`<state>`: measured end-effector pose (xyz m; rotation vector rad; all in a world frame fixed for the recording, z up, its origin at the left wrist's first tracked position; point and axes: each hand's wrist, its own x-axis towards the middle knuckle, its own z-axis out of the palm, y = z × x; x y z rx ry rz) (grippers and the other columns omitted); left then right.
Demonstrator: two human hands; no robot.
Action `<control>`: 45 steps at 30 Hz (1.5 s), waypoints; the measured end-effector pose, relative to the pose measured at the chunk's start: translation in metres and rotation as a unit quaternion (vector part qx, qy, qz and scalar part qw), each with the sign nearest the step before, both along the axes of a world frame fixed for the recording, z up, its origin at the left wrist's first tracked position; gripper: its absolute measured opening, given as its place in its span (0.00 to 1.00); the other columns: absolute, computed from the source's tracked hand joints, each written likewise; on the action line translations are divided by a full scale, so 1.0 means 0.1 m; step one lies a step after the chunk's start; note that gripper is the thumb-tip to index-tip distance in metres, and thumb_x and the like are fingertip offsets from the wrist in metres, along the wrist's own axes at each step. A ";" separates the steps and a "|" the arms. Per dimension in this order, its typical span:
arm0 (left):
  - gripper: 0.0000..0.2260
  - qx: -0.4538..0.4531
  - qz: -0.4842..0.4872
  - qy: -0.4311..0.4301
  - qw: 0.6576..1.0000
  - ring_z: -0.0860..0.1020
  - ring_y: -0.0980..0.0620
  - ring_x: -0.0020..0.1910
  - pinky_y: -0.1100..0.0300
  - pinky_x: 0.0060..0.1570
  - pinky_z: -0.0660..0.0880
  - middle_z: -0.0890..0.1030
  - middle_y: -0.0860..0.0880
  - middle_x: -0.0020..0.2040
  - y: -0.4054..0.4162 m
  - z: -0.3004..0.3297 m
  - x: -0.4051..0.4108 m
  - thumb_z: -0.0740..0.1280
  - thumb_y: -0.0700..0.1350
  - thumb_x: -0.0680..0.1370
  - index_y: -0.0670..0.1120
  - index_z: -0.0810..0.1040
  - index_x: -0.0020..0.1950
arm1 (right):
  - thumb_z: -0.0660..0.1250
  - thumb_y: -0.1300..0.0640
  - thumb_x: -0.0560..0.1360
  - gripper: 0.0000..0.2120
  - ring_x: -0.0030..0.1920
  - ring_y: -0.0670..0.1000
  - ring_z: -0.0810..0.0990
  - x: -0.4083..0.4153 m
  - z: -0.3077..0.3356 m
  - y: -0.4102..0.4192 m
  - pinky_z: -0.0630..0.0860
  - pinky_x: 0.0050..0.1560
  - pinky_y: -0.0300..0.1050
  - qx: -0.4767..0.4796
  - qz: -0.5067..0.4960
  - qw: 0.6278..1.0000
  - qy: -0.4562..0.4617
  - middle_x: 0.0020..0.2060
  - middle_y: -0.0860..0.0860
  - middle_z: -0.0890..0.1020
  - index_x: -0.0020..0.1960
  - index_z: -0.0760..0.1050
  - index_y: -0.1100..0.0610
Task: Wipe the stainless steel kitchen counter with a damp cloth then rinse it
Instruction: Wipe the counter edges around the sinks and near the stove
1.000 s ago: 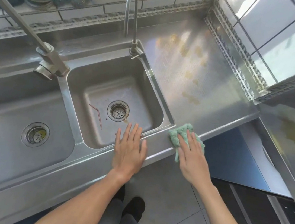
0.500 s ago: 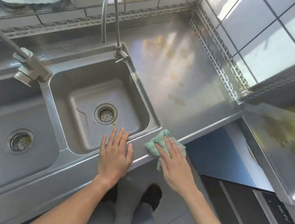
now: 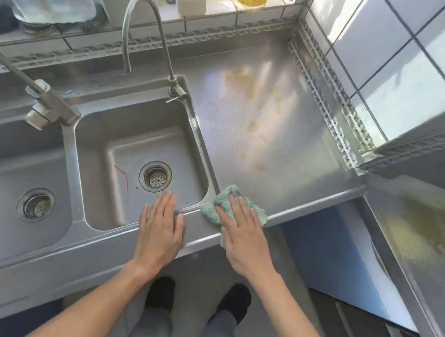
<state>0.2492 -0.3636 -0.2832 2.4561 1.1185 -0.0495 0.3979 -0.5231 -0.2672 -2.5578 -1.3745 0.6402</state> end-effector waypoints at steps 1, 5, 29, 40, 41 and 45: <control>0.24 -0.007 0.005 -0.012 1.000 0.56 0.53 0.84 0.46 0.83 0.53 0.62 0.51 0.83 -0.08 0.03 0.14 0.55 0.52 0.85 0.47 0.64 0.81 | 0.48 0.50 0.85 0.26 0.83 0.51 0.40 0.07 0.01 -0.15 0.44 0.82 0.54 -0.003 0.025 1.000 0.003 0.83 0.48 0.46 0.82 0.52 0.43; 0.27 -0.055 0.055 -0.053 0.996 0.54 0.52 0.84 0.48 0.84 0.51 0.58 0.50 0.84 -0.32 0.05 0.84 0.55 0.54 0.85 0.46 0.59 0.83 | 0.48 0.49 0.85 0.25 0.82 0.48 0.41 0.68 0.08 -0.64 0.43 0.82 0.50 -0.022 0.024 0.999 -0.017 0.83 0.46 0.46 0.82 0.53 0.43; 0.31 0.047 0.157 0.016 0.986 0.56 0.53 0.84 0.47 0.84 0.52 0.58 0.51 0.84 -0.54 -0.23 1.43 0.46 0.61 0.84 0.47 0.55 0.84 | 0.49 0.50 0.85 0.25 0.82 0.51 0.40 2.02 -0.05 -0.02 0.42 0.82 0.55 0.005 -0.075 0.997 -0.036 0.83 0.49 0.46 0.82 0.54 0.45; 0.30 0.047 0.158 0.015 0.986 0.58 0.52 0.83 0.48 0.83 0.53 0.59 0.51 0.84 -0.52 -0.24 1.42 0.47 0.60 0.85 0.48 0.56 0.84 | 0.51 0.51 0.84 0.25 0.83 0.50 0.45 1.63 -0.03 0.17 0.45 0.82 0.53 0.026 0.164 0.986 -0.016 0.83 0.47 0.51 0.81 0.59 0.44; 0.30 0.046 0.159 0.013 0.986 0.59 0.52 0.83 0.48 0.83 0.53 0.60 0.50 0.84 -0.53 -0.24 1.42 0.47 0.60 0.85 0.48 0.56 0.84 | 0.51 0.51 0.84 0.25 0.83 0.50 0.44 1.76 -0.01 0.02 0.46 0.82 0.54 0.015 0.151 0.988 -0.017 0.83 0.47 0.50 0.81 0.58 0.44; 0.30 0.029 0.151 0.011 0.988 0.56 0.52 0.84 0.47 0.84 0.53 0.58 0.50 0.84 -0.53 -0.21 1.41 0.46 0.61 0.85 0.47 0.55 0.84 | 0.52 0.51 0.85 0.25 0.83 0.51 0.43 2.23 0.04 0.09 0.47 0.82 0.56 -0.030 0.018 0.999 -0.018 0.83 0.49 0.48 0.82 0.55 0.44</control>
